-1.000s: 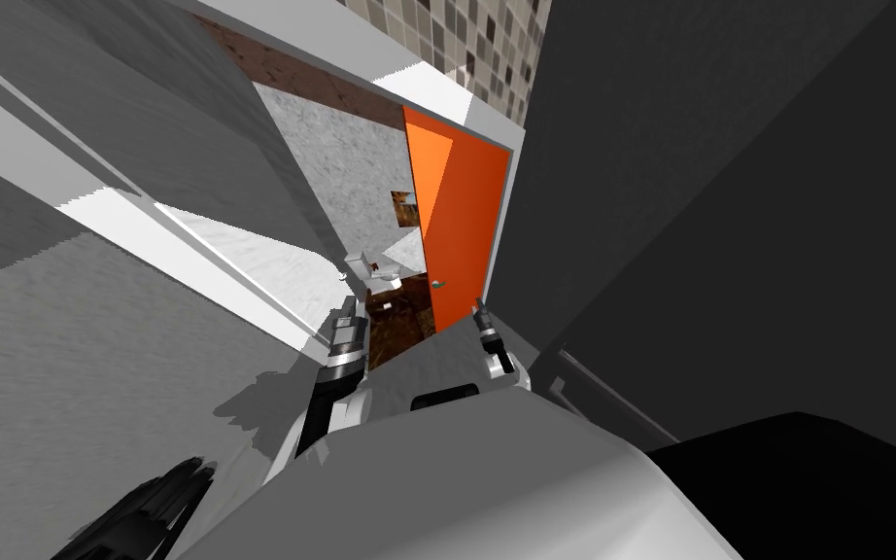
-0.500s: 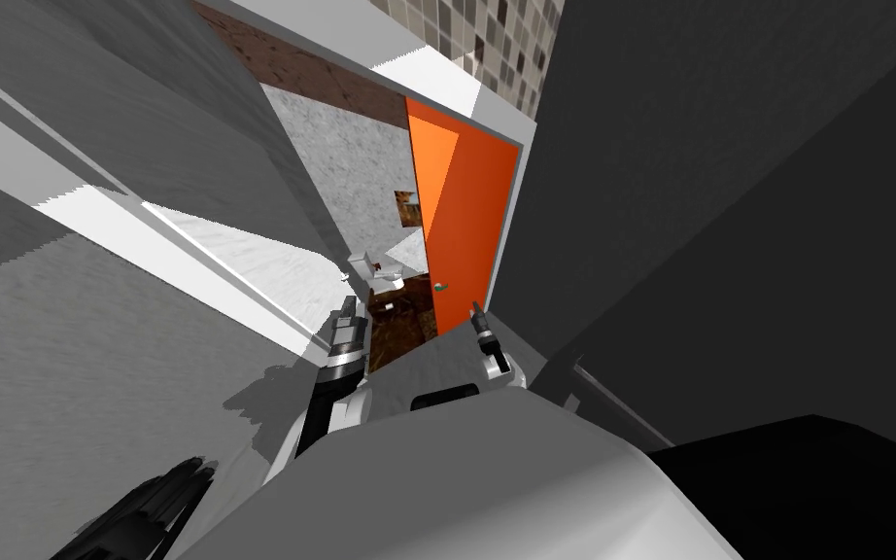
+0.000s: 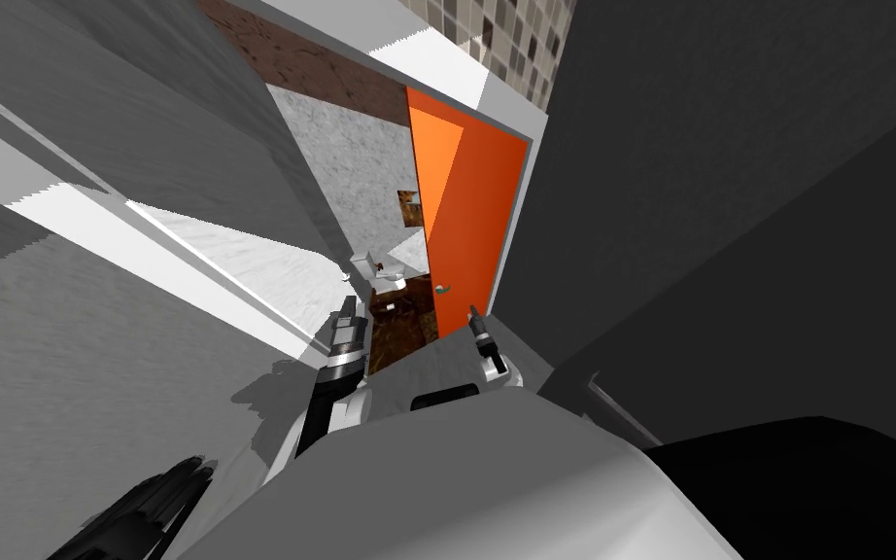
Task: Push the door open
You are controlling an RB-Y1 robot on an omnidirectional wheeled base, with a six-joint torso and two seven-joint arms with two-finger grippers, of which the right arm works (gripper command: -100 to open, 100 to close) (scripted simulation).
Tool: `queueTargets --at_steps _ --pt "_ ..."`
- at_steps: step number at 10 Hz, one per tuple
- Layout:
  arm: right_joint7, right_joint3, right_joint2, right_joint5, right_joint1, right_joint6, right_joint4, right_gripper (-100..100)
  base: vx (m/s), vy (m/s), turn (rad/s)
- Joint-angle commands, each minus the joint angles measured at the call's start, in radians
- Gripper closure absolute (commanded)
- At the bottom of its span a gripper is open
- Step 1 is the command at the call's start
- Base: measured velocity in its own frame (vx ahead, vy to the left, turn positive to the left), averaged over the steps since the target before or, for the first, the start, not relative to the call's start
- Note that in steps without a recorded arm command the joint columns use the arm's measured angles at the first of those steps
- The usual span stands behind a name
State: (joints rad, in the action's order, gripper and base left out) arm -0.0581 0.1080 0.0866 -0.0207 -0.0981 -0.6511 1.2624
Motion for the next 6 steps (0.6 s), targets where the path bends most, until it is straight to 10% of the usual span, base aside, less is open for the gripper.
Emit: queueTargets --at_steps 1,6 --pt "0.0 0.003 -0.005 -0.004 0.014 -0.011 -0.042 -100 0.086 -0.022 0.069" --pt "-0.001 0.011 -0.015 -0.014 0.055 -0.035 -0.16 -100 0.103 -0.026 0.051"
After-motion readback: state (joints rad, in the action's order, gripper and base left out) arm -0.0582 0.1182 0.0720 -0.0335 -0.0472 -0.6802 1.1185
